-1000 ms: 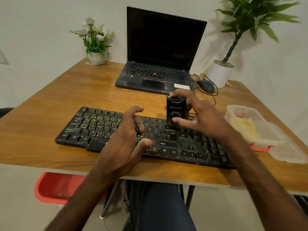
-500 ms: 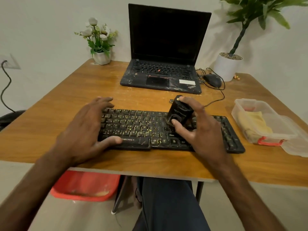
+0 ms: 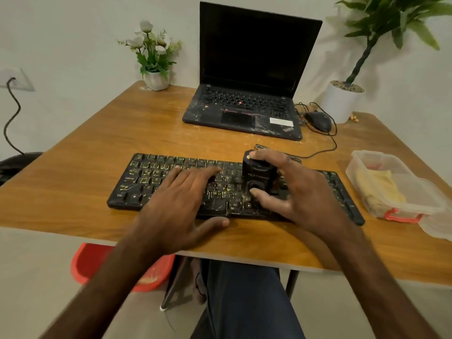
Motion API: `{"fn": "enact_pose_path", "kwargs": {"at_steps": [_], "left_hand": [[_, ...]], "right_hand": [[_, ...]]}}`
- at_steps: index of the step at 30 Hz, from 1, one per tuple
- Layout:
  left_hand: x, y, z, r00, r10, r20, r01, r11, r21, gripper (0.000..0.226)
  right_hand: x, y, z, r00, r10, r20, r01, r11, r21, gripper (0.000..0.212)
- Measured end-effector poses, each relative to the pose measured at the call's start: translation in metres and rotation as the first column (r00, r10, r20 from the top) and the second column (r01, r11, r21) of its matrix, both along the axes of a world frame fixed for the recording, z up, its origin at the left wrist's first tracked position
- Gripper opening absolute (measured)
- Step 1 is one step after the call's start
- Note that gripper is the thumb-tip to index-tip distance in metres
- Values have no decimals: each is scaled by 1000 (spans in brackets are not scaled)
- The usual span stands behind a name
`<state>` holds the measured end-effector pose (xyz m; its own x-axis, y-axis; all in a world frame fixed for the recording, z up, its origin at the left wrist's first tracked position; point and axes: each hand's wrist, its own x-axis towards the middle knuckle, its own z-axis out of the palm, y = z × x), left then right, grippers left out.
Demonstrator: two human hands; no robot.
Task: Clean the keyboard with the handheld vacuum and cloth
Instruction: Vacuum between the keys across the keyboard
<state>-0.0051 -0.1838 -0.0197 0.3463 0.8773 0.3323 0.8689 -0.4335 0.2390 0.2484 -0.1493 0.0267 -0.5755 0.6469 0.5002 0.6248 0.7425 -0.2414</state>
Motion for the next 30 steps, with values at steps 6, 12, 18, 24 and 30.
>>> {"fn": "enact_pose_path", "kwargs": {"at_steps": [6, 12, 18, 24, 30], "left_hand": [[0, -1, -1, 1000, -11, -3, 11, 1000, 16, 97], [1, -3, 0, 1000, -15, 18, 15, 1000, 21, 95], [2, -3, 0, 1000, -4, -10, 5, 999, 51, 97], [1, -4, 0, 1000, -10, 4, 10, 998, 61, 98], [1, -3, 0, 1000, -17, -12, 18, 996, 85, 99]], "right_hand": [[1, -9, 3, 997, 64, 48, -63, 998, -16, 60], [-4, -1, 8, 998, 63, 28, -60, 993, -99, 61], [-6, -1, 15, 992, 82, 96, -74, 994, -76, 63], [-9, -2, 6, 999, 48, 14, -46, 995, -85, 63], [-17, -12, 5, 992, 89, 92, -89, 996, -3, 60]]}}
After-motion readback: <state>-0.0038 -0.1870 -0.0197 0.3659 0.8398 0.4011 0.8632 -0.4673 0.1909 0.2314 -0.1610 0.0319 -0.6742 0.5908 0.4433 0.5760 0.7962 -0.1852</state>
